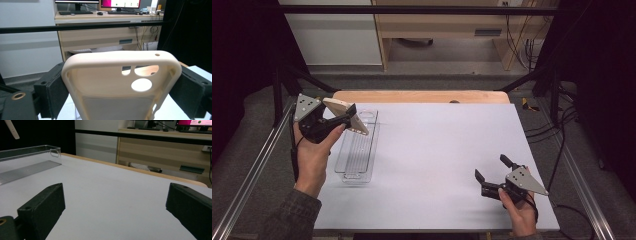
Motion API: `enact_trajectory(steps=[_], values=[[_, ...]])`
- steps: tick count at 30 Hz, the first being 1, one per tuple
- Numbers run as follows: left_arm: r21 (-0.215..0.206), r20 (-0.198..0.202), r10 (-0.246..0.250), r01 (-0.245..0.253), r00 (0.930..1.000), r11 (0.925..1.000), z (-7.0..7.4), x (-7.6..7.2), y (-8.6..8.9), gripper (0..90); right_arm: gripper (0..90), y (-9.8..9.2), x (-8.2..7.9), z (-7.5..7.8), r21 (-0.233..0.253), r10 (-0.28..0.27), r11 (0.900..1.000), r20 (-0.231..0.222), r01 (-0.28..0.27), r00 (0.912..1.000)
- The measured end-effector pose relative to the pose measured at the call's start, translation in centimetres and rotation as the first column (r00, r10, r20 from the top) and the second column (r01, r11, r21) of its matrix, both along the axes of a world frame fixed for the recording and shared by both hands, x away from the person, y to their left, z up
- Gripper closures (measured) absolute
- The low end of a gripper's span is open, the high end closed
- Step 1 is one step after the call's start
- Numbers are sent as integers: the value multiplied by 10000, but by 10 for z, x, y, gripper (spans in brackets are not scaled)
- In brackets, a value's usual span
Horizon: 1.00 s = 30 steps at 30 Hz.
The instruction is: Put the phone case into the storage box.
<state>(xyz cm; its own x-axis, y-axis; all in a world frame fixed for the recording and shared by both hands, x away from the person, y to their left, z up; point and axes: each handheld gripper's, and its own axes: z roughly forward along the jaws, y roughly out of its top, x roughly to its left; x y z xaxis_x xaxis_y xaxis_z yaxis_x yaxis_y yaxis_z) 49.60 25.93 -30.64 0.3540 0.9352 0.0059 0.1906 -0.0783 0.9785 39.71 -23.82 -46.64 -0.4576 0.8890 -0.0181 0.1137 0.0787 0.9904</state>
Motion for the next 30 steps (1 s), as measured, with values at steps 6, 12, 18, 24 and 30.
enact_trajectory(steps=[6,12,18,24,30], values=[[123,-201,196,-193,9996,9997,-5,7,-1,106,26,1,-2,-1,153,65,9999,92,-67,9999],[249,-364,368,-359,9987,9990,-14,18,-3,105,25,2,-3,-2,217,139,9997,74,-140,9999],[242,-499,536,-525,9973,9983,-24,31,-5,105,24,5,-3,-3,27,223,9997,40,-223,9997],[123,-548,709,-703,9960,9974,-29,44,-3,105,23,5,-4,-2,92,216,9997,38,-216,9998],[118,-588,899,-893,9942,9959,-33,54,2,105,22,6,-3,-4,32,249,9997,15,-249,9997]])
